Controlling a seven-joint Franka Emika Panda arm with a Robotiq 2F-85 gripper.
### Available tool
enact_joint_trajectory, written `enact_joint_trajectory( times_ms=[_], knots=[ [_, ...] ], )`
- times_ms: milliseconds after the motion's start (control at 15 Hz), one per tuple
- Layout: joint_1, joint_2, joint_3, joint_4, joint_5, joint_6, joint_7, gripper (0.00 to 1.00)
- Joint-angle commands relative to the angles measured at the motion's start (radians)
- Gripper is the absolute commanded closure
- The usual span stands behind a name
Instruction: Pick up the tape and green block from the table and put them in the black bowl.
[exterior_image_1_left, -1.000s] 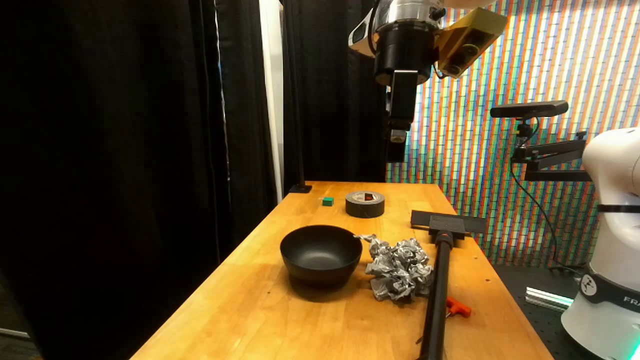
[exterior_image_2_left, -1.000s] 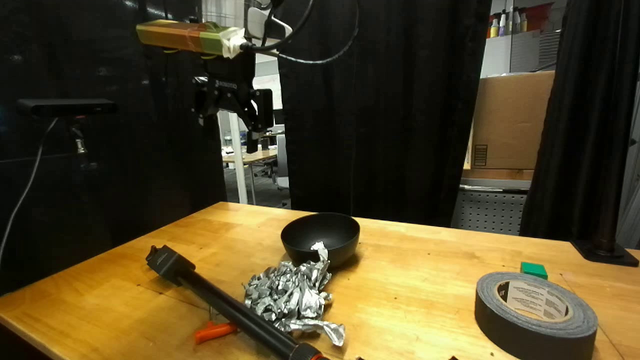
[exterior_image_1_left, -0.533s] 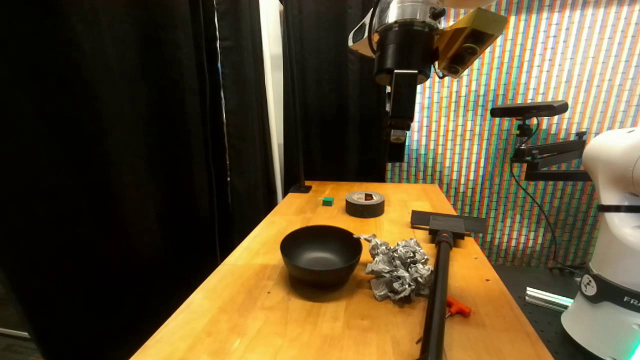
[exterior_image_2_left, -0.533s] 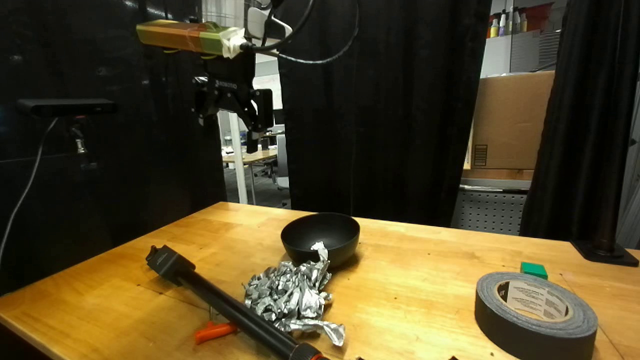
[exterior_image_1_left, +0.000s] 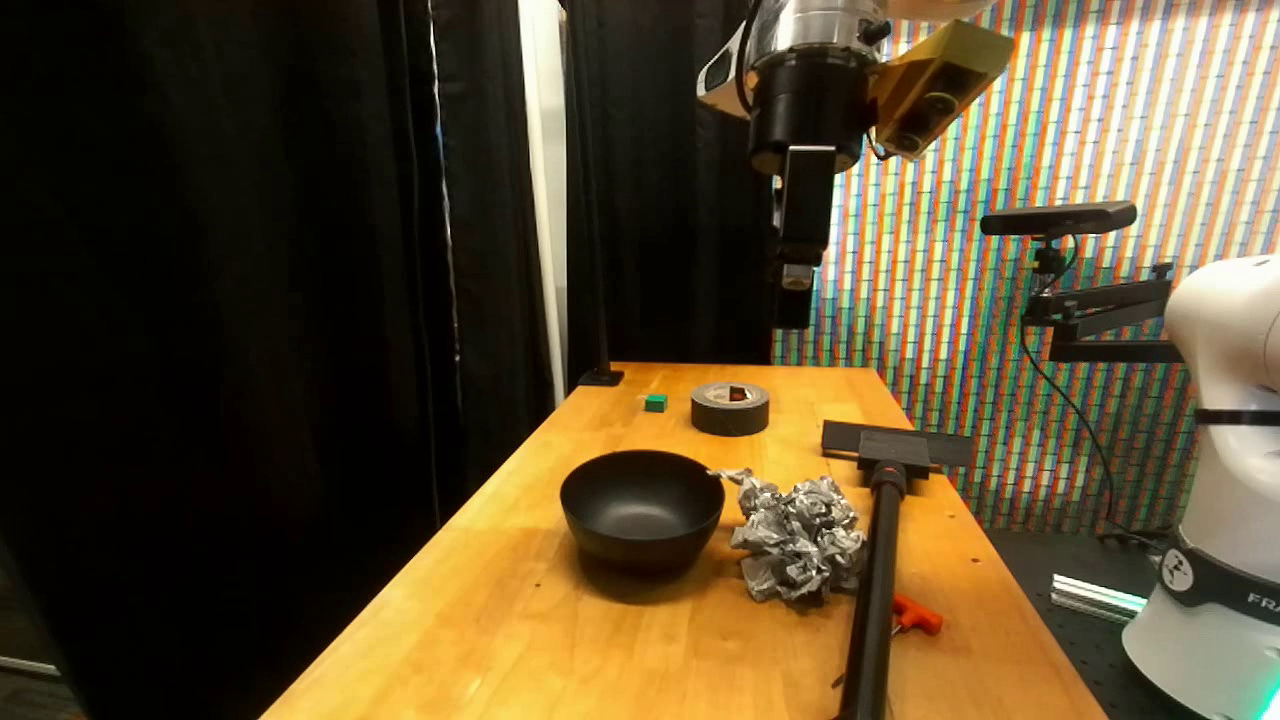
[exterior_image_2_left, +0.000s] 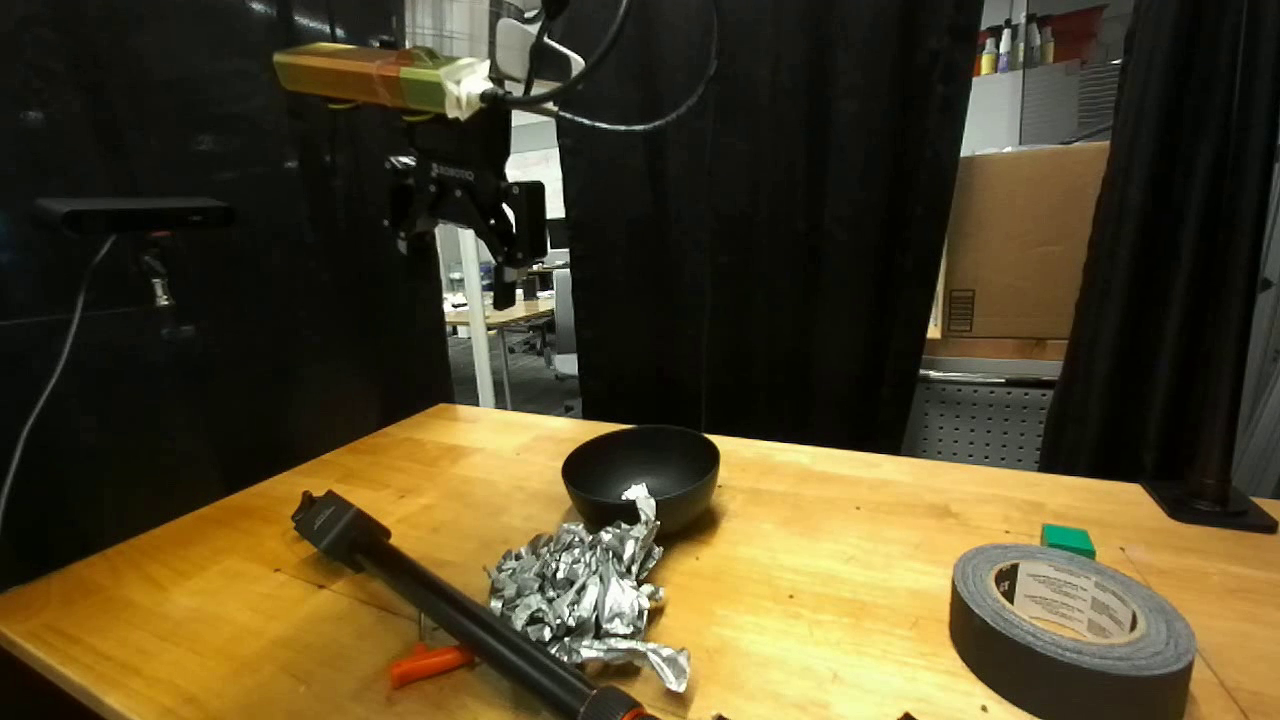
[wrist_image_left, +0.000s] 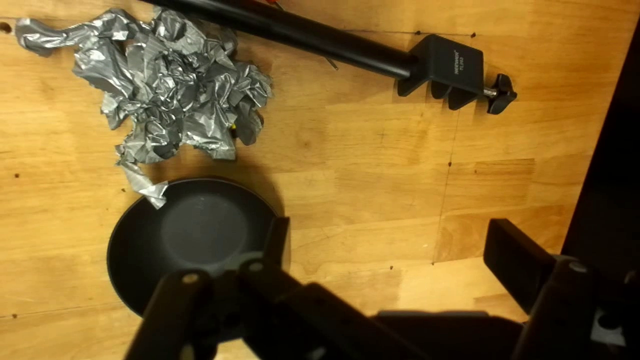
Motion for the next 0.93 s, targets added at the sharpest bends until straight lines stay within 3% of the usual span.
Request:
enact_joint_trajectory(
  times_ms=[0, 867],
  knots=[
    [-0.012, 0.001, 0.009, 0.001, 0.006, -0.004, -0.002, 0.00],
    [-0.068, -0.005, 0.048, -0.022, -0.004, 0.076, 0.218, 0.00]
  ],
)
